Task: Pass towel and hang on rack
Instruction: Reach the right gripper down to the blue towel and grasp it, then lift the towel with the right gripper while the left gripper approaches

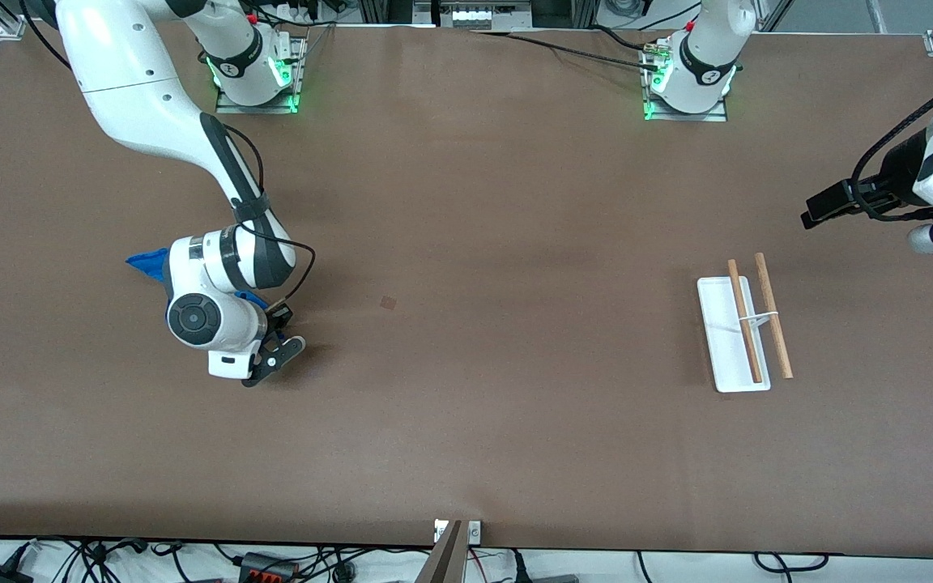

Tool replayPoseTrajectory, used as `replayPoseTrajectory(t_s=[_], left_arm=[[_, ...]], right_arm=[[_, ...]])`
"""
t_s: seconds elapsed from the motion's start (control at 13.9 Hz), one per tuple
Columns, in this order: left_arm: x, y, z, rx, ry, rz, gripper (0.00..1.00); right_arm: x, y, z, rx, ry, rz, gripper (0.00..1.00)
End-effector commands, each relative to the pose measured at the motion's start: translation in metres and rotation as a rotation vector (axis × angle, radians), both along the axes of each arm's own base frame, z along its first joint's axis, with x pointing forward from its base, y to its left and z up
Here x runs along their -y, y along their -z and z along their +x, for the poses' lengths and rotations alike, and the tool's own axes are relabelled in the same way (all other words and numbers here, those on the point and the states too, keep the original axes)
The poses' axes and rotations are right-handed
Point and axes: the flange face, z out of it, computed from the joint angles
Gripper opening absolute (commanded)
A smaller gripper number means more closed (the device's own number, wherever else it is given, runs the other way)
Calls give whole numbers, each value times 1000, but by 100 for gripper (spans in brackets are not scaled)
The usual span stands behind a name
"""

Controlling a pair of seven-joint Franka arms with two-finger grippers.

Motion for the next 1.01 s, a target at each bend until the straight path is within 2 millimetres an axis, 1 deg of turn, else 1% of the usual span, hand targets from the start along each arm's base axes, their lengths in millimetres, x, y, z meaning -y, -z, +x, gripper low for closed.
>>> replayPoseTrajectory(t_s=[0.0,0.07,0.14,0.22,0.29,0.36,0.5,0.58,0.72,0.79,0.86,0.93], left_arm=[[0,-5,2,-4,6,-14,100],[0,-5,2,-4,6,-16,100],[0,-5,2,-4,6,-16,100],[0,-5,2,-5,4,-16,100],[0,-5,2,-5,6,-16,100],[0,-5,2,-5,4,-16,100],[1,-5,2,-5,6,-16,100],[1,-4,2,-7,4,-17,100],[-3,-2,2,-16,0,-19,100],[-1,3,3,-31,5,-17,100],[0,11,6,-46,8,-20,100],[2,20,10,-65,11,-19,100]], right_arm=[[-11,-17,6,21,-32,18,0],[-13,-40,10,49,-33,26,0],[-24,-64,11,74,-43,45,0],[-38,-91,12,110,-60,70,0],[-56,-114,11,139,-80,97,0],[-78,-140,8,167,-89,132,0],[-121,-183,-10,161,-2,240,0],[-146,-213,-23,180,4,288,0],[-188,-263,-45,221,27,349,0],[-209,-291,-53,240,80,387,0],[-224,-314,-57,257,134,423,0],[-243,-343,-64,275,162,474,0]])
